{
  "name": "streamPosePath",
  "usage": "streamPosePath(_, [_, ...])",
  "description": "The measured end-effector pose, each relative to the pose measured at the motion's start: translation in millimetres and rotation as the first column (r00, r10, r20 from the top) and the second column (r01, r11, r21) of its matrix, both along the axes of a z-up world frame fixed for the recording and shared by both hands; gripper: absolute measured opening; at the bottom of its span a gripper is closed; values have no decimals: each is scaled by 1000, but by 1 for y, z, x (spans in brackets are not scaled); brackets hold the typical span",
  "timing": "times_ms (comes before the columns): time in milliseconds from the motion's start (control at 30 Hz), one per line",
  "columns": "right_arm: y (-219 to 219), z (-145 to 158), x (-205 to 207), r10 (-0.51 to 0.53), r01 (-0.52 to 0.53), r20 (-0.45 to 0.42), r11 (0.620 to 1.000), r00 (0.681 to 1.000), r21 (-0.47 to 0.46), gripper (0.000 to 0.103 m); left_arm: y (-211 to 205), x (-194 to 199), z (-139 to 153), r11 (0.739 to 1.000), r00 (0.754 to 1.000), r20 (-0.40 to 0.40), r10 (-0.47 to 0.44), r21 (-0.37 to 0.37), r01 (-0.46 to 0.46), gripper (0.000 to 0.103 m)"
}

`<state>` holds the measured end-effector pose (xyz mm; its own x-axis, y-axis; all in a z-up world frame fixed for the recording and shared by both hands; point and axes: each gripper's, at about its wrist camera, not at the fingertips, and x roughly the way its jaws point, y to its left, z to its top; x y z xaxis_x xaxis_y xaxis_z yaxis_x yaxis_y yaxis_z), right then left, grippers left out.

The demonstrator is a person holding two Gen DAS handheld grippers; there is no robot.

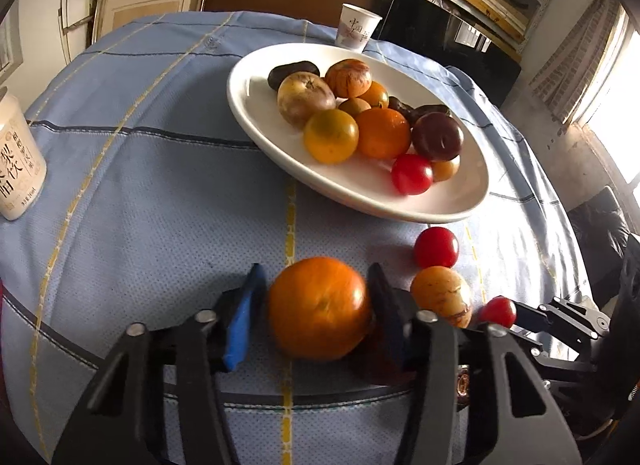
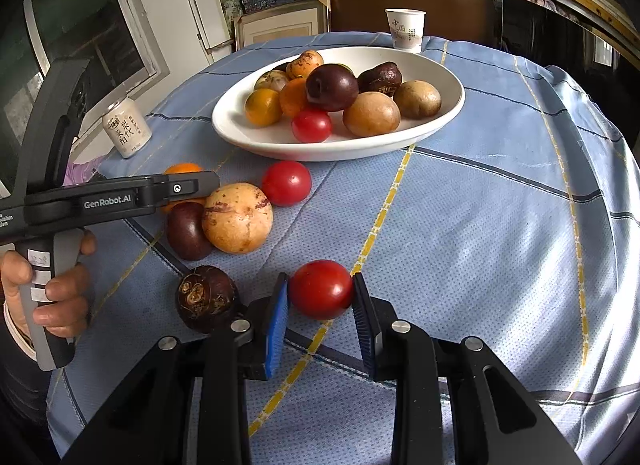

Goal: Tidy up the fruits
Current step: 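Grasp a red tomato with the right tool while the left tool grasps a large orange, then carry the tomato onto the plate with the right tool while the left tool places the orange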

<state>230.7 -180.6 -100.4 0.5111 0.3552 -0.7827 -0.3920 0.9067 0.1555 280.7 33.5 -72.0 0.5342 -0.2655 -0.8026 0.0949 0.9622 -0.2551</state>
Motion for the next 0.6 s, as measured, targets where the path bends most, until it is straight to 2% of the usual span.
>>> streamPosePath(267, [0, 0, 0, 3, -3, 1, 1000, 1000, 0, 32, 4, -7, 1, 1000, 1000, 5, -5, -10, 5, 46])
streamPosePath(433, [-1, 2, 0, -1, 1, 20, 1000, 1000, 11, 32, 11, -14, 5, 999, 999, 25, 34, 4, -34, 46])
streamPosePath(500, [-3, 5, -1, -2, 1, 42, 1000, 999, 22, 32, 15, -18, 12, 999, 997, 58, 48, 9, -49, 46])
streamPosePath(600, [-8, 13, -1, -10, 5, 97, 999, 995, 45, 31, 14, -27, 25, 997, 990, 134, 51, 57, -59, 46])
